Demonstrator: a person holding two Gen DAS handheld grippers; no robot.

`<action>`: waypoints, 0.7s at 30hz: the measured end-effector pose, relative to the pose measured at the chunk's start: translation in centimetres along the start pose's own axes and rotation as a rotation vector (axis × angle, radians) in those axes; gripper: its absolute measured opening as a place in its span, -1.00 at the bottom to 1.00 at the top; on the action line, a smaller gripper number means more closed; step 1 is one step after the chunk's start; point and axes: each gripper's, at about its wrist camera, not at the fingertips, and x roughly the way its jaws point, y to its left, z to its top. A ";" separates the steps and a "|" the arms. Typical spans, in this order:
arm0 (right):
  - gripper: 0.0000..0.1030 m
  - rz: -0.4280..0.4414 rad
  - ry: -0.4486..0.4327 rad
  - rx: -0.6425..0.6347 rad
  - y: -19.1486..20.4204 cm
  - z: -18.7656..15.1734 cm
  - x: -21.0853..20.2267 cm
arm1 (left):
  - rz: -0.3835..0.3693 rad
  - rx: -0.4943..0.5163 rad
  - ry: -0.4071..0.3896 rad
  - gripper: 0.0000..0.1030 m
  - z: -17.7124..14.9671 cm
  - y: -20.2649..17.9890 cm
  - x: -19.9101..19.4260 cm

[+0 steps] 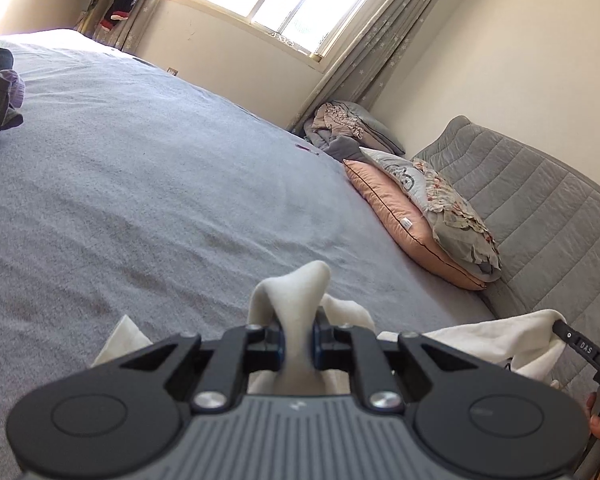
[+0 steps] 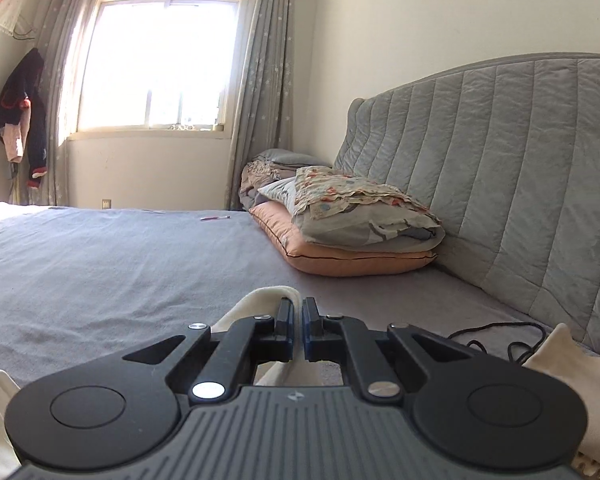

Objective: Fold clothes

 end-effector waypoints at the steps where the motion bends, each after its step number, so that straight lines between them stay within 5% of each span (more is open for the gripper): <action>1: -0.90 -0.007 -0.021 0.008 -0.2 0.2 0.0 | 0.000 -0.003 -0.015 -0.75 0.4 0.1 0.4; 5: -0.90 -0.022 -0.091 0.002 -0.5 -0.2 0.4 | 0.018 0.002 -0.055 -0.75 1.6 0.3 2.4; 8: -0.90 -0.020 -0.064 -0.009 -0.6 -1.2 1.5 | 0.050 0.020 -0.048 -0.75 1.5 0.7 4.1; 15: -0.90 -0.050 0.105 0.029 -1.8 -4.7 4.8 | 0.132 0.053 0.000 -0.75 0.2 2.0 7.9; 21: -0.90 -0.132 0.332 -0.013 -2.4 -8.4 7.7 | 0.176 0.068 0.046 -0.66 -0.8 3.2 9.2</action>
